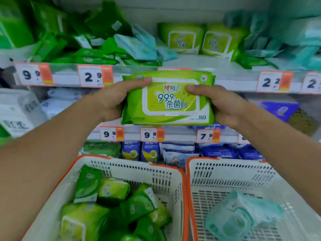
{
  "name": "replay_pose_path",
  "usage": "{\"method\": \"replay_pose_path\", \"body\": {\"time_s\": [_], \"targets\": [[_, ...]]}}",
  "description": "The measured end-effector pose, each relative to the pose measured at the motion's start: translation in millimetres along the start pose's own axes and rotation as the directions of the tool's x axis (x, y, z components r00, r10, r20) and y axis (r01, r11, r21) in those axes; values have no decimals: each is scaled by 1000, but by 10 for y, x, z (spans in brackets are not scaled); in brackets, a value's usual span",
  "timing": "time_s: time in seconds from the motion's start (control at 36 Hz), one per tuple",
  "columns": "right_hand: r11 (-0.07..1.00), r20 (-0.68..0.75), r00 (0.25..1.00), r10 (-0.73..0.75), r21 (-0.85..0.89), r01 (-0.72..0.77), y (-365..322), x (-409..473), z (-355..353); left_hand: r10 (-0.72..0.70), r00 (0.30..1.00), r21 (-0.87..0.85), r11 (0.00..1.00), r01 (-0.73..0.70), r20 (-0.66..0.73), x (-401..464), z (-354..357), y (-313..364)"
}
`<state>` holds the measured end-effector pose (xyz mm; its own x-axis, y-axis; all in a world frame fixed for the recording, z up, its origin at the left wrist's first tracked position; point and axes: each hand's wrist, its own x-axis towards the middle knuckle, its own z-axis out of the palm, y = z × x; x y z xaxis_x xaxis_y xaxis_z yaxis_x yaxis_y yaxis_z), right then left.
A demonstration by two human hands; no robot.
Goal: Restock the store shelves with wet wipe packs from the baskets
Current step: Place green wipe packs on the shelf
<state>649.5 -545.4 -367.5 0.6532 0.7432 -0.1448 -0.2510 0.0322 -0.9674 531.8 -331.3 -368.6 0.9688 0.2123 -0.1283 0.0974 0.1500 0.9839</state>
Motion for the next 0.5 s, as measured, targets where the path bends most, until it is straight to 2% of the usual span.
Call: {"method": "replay_pose_path", "body": {"time_s": [0.14,0.22,0.28,0.33,0.39,0.44,0.47,0.5], "targets": [[995,116,989,90,-53,-85,590,53,310,-126,990,-34,992,124,-66,-433,-462,-580],[983,184,966,180,-68,-170,928,78,417,-178,977,49,982,185,-114,-616,-645,-767],[951,218,927,305,-120,-285,1170,112,434,-247,964,145,955,260,-101,-716,-778,-887],[886,210,872,443,-254,-389,1434,149,425,-377,918,309,865,395,-120,-746,-916,-990],[801,161,815,557,-364,-476,1696,193,409,-493,842,446,718,535,-217,-692,-986,-999],[723,75,775,627,-428,-543,1845,235,376,-524,788,575,552,604,-324,-520,-980,-914],[701,36,792,610,-491,-517,1816,261,354,-467,819,689,471,551,-335,-409,-929,-834],[690,9,844,536,-580,-432,1706,297,327,-337,892,795,426,431,-303,-261,-847,-729]]}}
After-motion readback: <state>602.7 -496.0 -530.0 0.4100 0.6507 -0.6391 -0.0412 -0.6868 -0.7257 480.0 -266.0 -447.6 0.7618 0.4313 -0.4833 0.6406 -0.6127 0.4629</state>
